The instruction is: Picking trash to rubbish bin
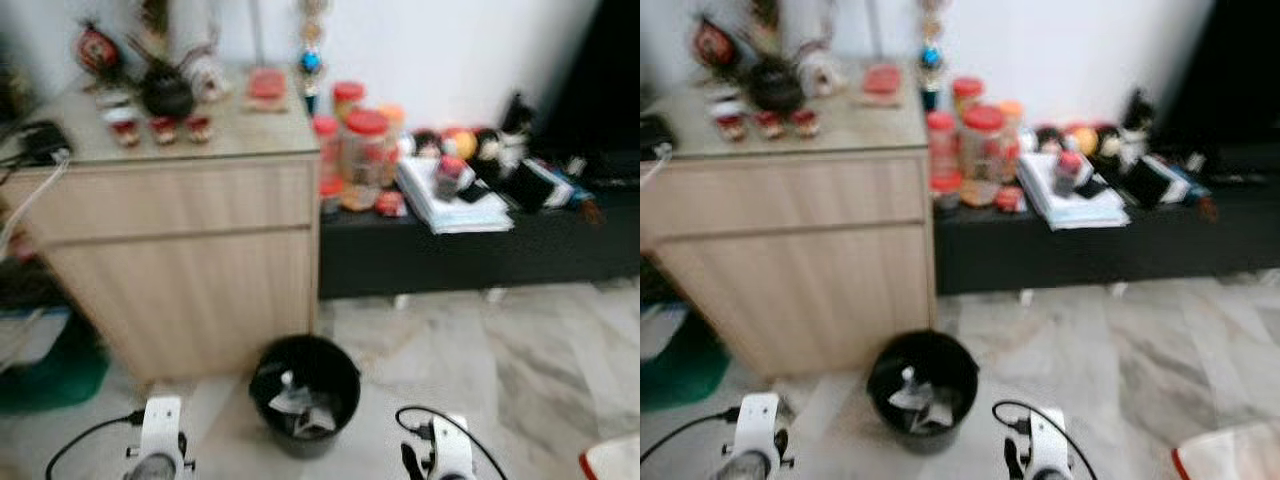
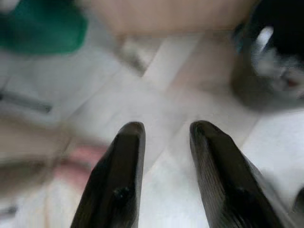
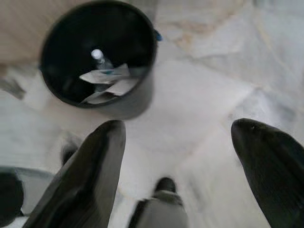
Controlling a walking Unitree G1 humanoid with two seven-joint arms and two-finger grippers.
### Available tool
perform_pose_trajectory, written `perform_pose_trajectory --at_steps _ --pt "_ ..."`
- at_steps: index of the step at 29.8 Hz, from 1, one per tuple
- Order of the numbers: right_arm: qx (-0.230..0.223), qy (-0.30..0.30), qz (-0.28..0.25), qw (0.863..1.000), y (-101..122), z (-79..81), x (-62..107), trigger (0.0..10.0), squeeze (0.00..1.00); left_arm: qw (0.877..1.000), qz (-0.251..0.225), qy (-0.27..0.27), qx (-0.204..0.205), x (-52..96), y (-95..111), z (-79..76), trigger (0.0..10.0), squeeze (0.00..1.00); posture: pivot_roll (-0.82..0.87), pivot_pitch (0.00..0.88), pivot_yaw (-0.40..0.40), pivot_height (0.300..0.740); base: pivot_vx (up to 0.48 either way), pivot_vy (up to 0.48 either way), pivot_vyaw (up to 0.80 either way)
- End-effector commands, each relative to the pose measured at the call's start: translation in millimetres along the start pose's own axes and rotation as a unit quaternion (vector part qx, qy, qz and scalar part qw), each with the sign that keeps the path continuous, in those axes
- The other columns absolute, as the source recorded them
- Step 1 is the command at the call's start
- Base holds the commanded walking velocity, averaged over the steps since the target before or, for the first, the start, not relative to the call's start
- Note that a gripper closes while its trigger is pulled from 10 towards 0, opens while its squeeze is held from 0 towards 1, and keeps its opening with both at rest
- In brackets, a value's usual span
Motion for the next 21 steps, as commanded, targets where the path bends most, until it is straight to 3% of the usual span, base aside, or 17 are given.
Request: perform_pose_trajectory --at_steps 1,21 --pt "-0.004 -0.001 0.003 1.0 -2.9 0.6 0.7 10.0 0.0 1.0 0.004 0.004 0.001 -0.9 1.3 2.0 10.0 0.0 -0.05 0.0 -0.011 0.74 -0.289 0.0 0.0" --pt "-0.005 -0.004 0.001 1.0 -1.2 -0.7 0.4 10.0 0.0 1.0 0.004 0.003 0.004 -0.9 1.1 0.0 10.0 0.0 -0.05 0.0 -0.016 0.74 -0.287 0.0 0.0"
Point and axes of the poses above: a point about 5 cm out from each wrist's last joint towards the gripper, its own x axis pointing back from the gripper into the wrist, its own y axis along the axis of the wrist's last joint, z = x × y, the point moved 5 cm from there along -x, pointing out of the wrist towards the gripper, and after that the axes turned 14 degrees about x, right-handed, at the moved point
